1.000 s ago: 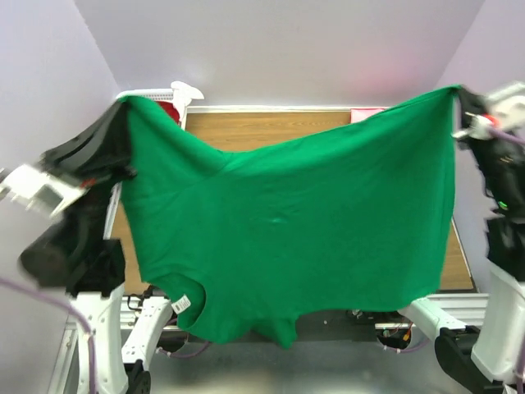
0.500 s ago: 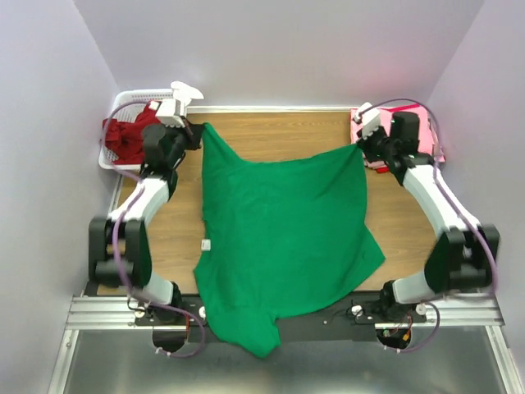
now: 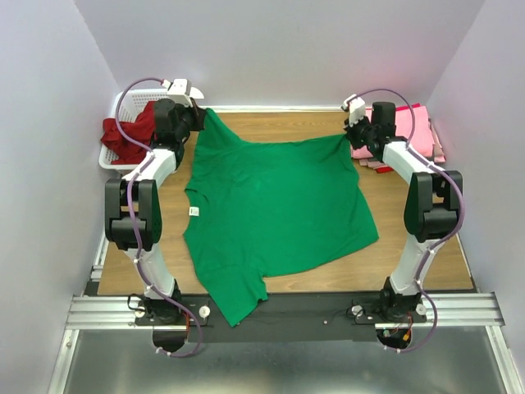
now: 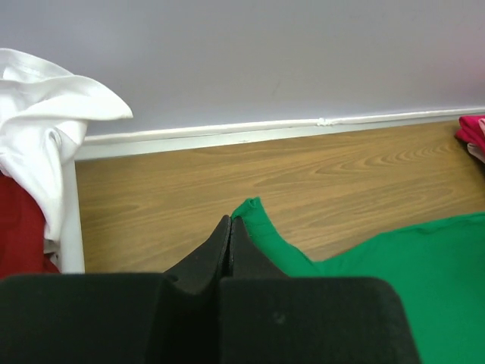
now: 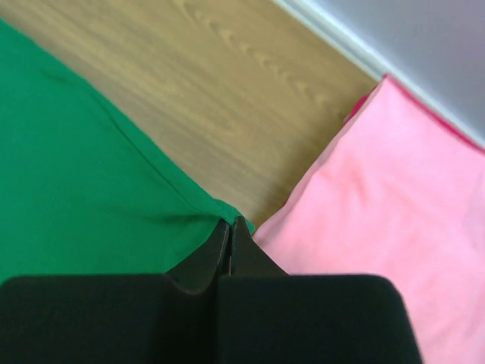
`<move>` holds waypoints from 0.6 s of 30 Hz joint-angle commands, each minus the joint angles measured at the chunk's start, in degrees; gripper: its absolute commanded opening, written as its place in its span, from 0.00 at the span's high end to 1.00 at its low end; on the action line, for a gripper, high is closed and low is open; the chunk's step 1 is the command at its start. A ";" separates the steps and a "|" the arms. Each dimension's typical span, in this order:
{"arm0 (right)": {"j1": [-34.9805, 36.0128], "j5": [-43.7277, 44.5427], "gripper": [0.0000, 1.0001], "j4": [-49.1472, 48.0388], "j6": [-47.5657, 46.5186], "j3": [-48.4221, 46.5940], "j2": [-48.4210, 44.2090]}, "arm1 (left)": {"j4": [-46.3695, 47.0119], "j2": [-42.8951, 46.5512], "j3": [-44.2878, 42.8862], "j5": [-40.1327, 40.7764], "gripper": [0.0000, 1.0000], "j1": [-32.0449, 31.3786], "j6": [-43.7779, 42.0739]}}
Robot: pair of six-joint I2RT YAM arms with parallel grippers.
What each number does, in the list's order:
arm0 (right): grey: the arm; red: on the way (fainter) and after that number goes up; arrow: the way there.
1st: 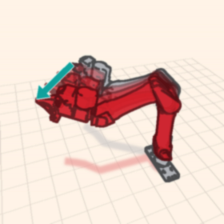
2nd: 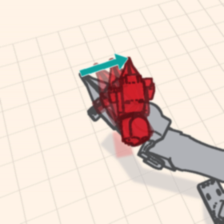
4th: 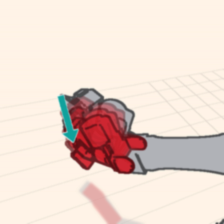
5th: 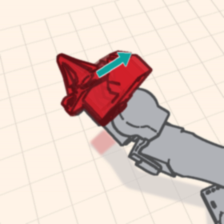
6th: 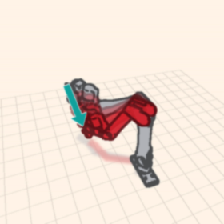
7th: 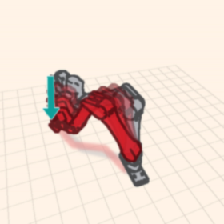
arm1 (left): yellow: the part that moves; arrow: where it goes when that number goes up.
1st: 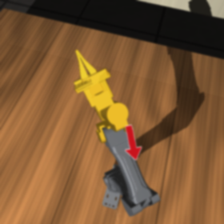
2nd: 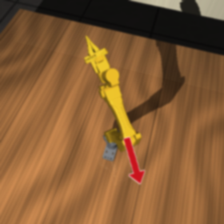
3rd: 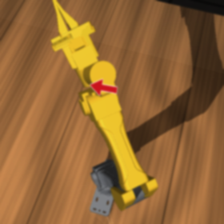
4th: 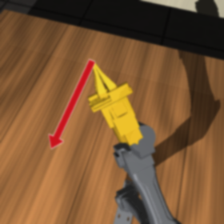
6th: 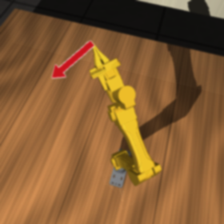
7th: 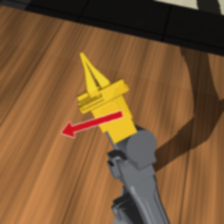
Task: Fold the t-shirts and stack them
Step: Flatten the tshirt out
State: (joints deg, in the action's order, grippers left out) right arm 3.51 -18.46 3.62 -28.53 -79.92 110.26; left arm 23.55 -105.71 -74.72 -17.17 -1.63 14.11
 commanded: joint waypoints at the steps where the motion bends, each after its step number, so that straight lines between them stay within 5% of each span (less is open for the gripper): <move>1: -0.43 1.15 1.00 -3.09 1.64 -2.70 0.22 | -1.84 -1.60 -2.10 1.35 1.00 -0.13 -2.77; 18: -0.43 -1.14 1.00 -3.09 3.04 -5.15 6.02 | -2.72 4.28 1.07 2.05 1.00 -0.13 -6.37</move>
State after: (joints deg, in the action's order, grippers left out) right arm 3.51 -18.85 1.30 -26.85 -82.76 112.77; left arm 20.60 -104.60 -73.45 -17.06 -1.63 9.85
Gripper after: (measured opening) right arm 0.009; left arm 0.004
